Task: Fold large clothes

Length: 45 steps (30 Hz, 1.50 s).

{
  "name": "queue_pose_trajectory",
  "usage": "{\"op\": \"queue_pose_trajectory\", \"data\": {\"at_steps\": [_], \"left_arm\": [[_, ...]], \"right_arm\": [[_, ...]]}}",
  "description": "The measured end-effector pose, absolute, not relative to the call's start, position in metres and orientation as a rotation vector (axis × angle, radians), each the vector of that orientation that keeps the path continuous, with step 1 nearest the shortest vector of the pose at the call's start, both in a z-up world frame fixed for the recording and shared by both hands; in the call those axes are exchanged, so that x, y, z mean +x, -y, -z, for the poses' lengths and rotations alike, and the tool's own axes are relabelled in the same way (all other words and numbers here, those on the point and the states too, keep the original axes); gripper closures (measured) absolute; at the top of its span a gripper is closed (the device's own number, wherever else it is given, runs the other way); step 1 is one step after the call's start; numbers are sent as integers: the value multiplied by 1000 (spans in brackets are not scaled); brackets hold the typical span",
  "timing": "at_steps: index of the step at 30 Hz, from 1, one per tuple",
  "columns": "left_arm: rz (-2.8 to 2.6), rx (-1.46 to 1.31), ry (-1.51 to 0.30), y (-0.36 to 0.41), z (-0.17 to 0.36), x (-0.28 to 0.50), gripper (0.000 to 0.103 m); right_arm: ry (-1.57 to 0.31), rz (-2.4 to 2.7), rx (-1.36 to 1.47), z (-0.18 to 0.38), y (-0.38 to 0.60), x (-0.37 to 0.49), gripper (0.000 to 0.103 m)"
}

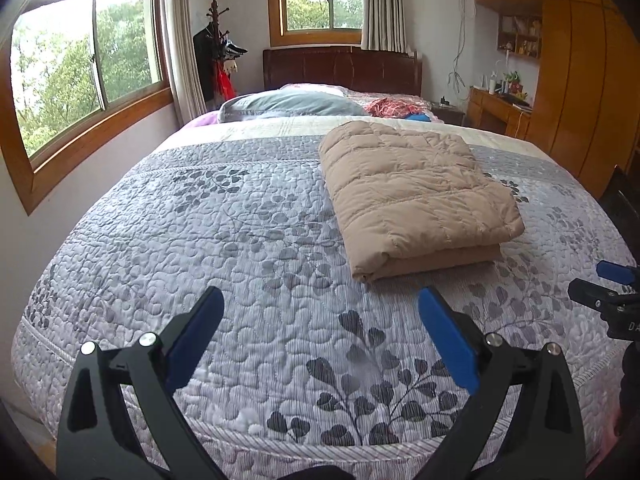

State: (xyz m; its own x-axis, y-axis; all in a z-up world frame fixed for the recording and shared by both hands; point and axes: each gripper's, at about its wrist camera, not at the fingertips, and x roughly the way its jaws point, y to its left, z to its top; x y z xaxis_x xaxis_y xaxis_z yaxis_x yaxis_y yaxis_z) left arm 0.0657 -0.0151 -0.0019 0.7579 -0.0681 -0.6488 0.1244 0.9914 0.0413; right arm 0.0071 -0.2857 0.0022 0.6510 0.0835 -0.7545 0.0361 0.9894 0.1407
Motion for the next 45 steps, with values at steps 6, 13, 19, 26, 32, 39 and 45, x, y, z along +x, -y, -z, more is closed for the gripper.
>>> {"op": "queue_pose_trajectory", "data": {"at_steps": [6,13,19,26,32,39,45], "left_arm": [[106,86,-705,15,2,60,6],[106,89,-710,15,3,58,6],[106,89,-709,14,4,56,6],[112,92,-712,15,4,56,6],[118,93,-712,16,3,56,6],[124,97,-717,18,4,56,6],[125,96,-714,18,3,56,6]], "right_arm": [[-849,-26,141,-7,283,0,4],[-848,-24,141,-7,283,-1,4],[-856,-27,151,-7,283,-1,4],[-859,-29,149,-5,282,0,4],[-862,-34,151,-3,281,1,4],[-865,-35,153,-2,282,2,4],[-867,-38,150,-1,282,3,4]]}}
